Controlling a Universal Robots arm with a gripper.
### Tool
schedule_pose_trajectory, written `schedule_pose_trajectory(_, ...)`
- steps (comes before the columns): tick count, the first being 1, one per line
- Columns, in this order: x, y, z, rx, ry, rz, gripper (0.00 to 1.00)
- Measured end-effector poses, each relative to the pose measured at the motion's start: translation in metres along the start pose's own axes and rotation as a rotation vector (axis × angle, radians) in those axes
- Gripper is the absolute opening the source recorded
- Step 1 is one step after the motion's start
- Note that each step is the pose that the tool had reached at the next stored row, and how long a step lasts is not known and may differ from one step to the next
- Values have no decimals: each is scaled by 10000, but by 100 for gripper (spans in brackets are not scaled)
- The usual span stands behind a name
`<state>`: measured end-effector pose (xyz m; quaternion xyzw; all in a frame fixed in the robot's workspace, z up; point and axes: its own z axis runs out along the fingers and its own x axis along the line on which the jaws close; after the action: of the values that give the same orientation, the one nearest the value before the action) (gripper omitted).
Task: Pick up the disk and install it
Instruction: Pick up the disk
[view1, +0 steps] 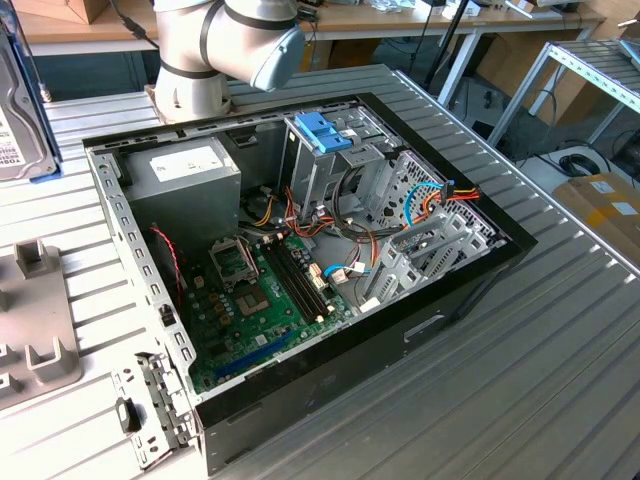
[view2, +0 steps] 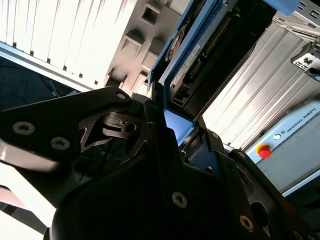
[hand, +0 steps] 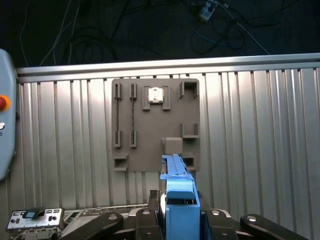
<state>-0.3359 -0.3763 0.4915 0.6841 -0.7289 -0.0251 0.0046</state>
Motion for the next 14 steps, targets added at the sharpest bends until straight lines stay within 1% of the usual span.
schedule_pose_trajectory(11, -3, -57, 5, 0, 0, -1, 37)
schedule_pose_trajectory(14, -4, -92, 6, 0, 0, 0, 37)
